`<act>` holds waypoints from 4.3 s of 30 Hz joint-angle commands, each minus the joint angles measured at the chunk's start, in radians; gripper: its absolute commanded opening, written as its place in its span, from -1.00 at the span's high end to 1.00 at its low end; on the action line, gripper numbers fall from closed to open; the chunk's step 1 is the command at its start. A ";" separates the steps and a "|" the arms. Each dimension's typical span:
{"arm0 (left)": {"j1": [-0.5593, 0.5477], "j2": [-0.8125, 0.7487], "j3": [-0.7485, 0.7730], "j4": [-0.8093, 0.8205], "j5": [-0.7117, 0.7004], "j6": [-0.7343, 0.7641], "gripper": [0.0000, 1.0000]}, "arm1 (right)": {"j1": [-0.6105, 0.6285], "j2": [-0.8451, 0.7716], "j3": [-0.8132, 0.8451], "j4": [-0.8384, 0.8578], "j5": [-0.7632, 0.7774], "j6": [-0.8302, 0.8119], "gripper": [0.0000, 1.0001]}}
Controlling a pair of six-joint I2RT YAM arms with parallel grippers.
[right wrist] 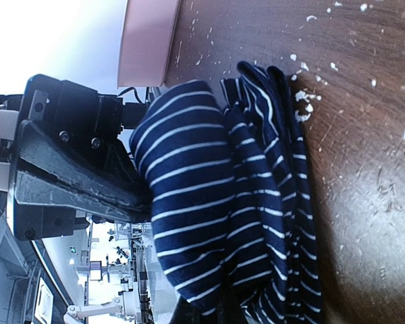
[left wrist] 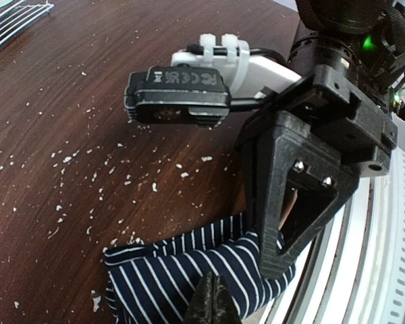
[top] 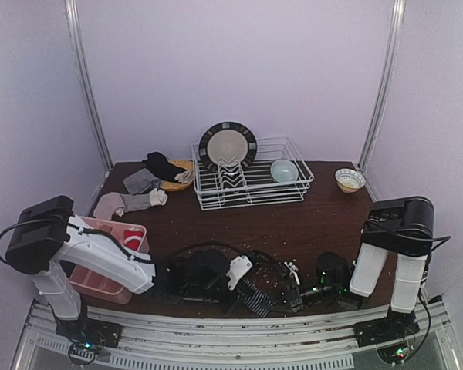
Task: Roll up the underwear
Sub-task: Roll the underwear at the center of the board, then pass from the right arm to the left
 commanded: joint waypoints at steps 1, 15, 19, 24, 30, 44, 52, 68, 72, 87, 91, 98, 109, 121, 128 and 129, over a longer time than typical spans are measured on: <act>0.039 0.076 0.048 -0.064 0.005 -0.035 1.00 | -0.008 0.052 -0.030 -0.264 0.062 -0.048 0.92; 0.064 0.210 0.142 -0.172 -0.014 -0.068 1.00 | 0.055 -0.418 -0.022 -0.746 0.280 -0.193 -0.06; 0.064 0.235 0.157 -0.179 -0.013 -0.073 1.00 | 0.105 -0.679 0.050 -1.111 0.423 -0.294 -0.12; 0.064 0.249 0.158 -0.170 -0.007 -0.086 1.00 | 0.170 -0.903 0.152 -1.410 0.573 -0.382 -0.06; 0.063 0.245 0.137 -0.150 -0.005 -0.113 1.00 | 0.194 -0.786 0.212 -1.369 0.563 -0.400 0.40; 0.064 0.236 0.118 -0.146 0.003 -0.135 1.00 | 0.335 -0.769 0.249 -1.300 0.885 -0.422 0.05; 0.063 0.236 0.122 -0.149 0.004 -0.129 1.00 | 0.333 -0.697 0.315 -1.335 0.888 -0.458 0.03; 0.063 0.200 0.142 -0.168 0.038 -0.159 0.95 | 0.350 -0.441 0.267 -1.169 0.811 -0.289 0.51; 0.062 0.157 0.145 -0.199 0.053 -0.169 0.55 | 0.367 -0.404 0.253 -1.133 0.822 -0.240 0.55; 0.003 -0.141 0.039 -0.359 -0.121 -0.426 -0.14 | 0.390 -0.308 0.249 -1.072 0.836 -0.190 0.59; -0.023 -0.229 -0.013 -0.440 -0.230 -0.659 -0.09 | 0.391 -0.291 0.255 -1.068 0.838 -0.187 0.59; -0.058 -0.224 0.045 -0.624 -0.289 -1.052 0.00 | 0.393 -0.263 0.262 -1.051 0.840 -0.155 0.60; -0.058 -0.140 0.065 -0.526 -0.260 -1.216 -0.38 | 0.412 -0.236 0.282 -1.047 0.839 -0.121 0.60; -0.033 -0.028 0.040 -0.345 -0.191 -1.255 -0.47 | 0.417 -0.227 0.290 -1.043 0.836 -0.118 0.60; -0.014 0.024 -0.004 -0.240 -0.160 -1.291 -0.27 | 0.418 -0.213 0.287 -1.026 0.830 -0.112 0.61; -0.011 0.031 -0.008 -0.227 -0.156 -1.297 -0.30 | 0.417 -0.210 0.287 -1.024 0.827 -0.112 0.60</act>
